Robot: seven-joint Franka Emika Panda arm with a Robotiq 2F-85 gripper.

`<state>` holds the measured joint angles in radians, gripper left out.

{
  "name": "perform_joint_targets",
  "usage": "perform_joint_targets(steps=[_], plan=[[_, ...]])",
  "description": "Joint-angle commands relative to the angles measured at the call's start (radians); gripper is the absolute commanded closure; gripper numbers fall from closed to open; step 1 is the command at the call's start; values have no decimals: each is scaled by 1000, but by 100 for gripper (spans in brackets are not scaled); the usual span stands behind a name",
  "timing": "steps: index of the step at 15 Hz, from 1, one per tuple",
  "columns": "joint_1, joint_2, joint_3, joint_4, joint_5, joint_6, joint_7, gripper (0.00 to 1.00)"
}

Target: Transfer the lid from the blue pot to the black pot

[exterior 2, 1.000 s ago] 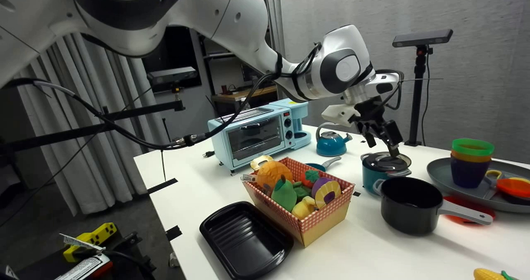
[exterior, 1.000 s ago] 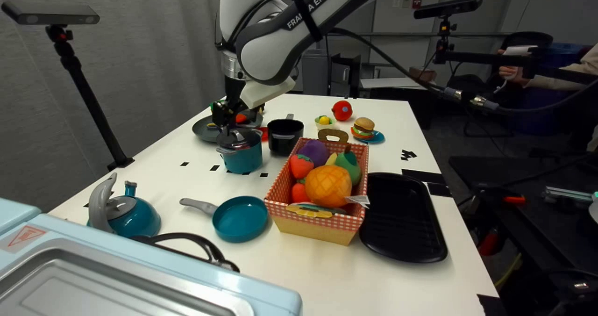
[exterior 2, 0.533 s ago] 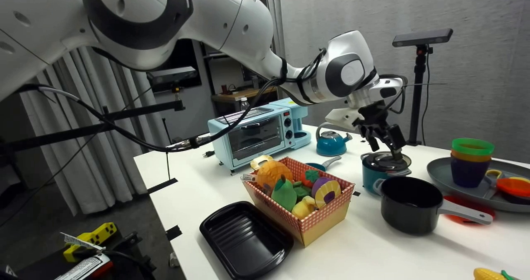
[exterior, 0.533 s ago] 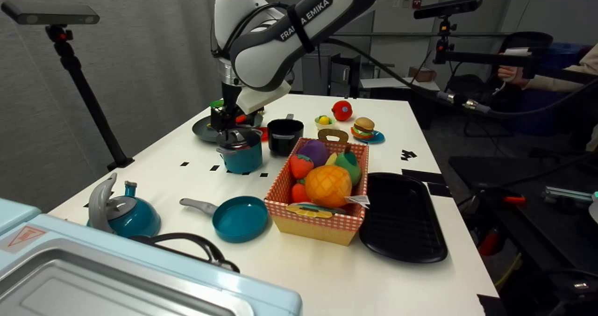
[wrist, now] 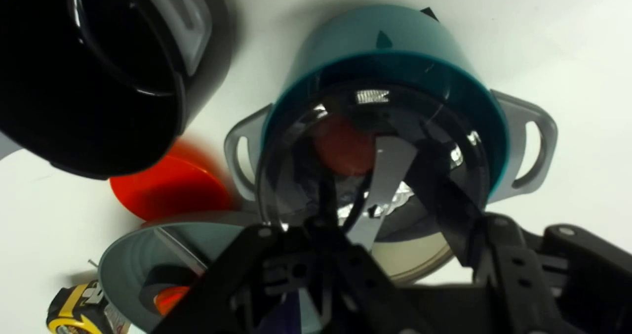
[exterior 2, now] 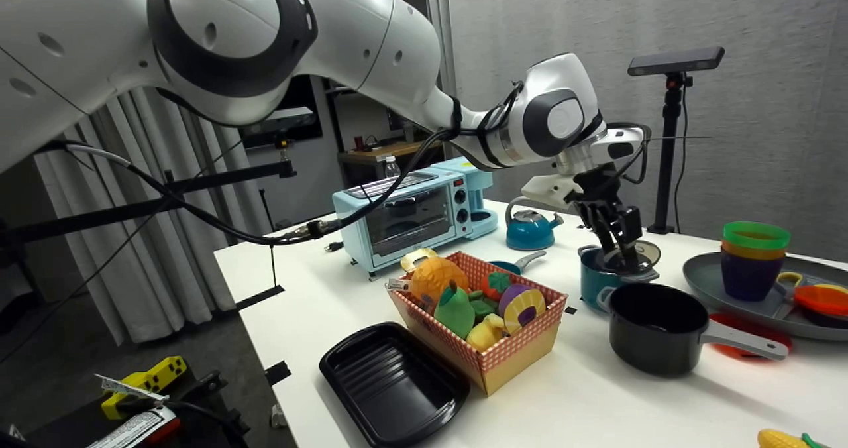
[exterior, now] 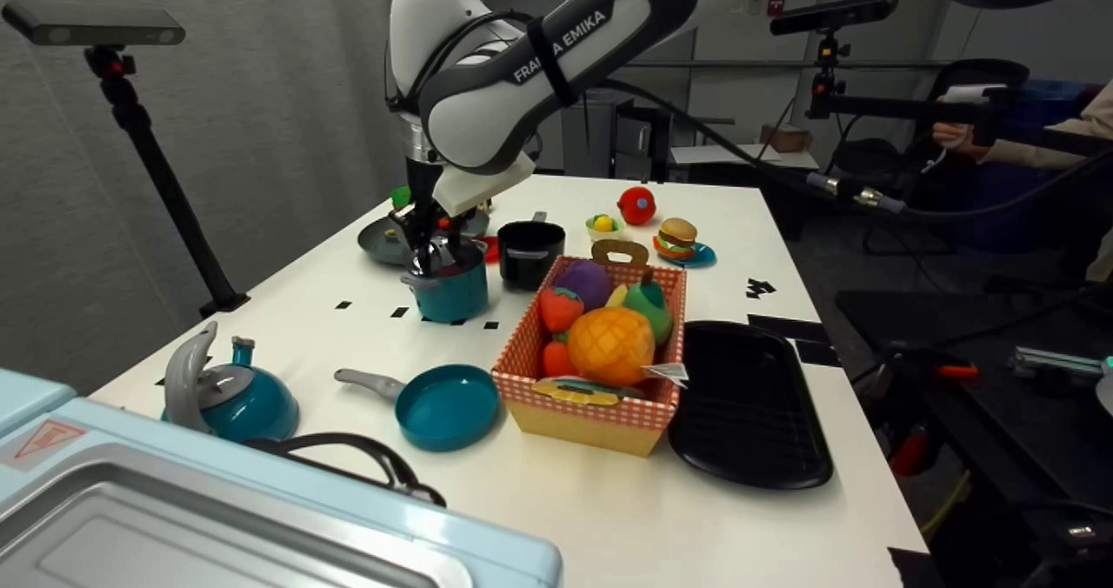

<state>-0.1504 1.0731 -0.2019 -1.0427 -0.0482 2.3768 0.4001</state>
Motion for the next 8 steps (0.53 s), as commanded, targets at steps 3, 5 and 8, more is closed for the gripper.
perform_joint_targets(steps=[3,5,8], plan=[[-11,20,-5,62,19,-15,-6,92],[-11,-11,1,24,8,0,1,100],[-8,-51,-2,-13,6,7,2,96]])
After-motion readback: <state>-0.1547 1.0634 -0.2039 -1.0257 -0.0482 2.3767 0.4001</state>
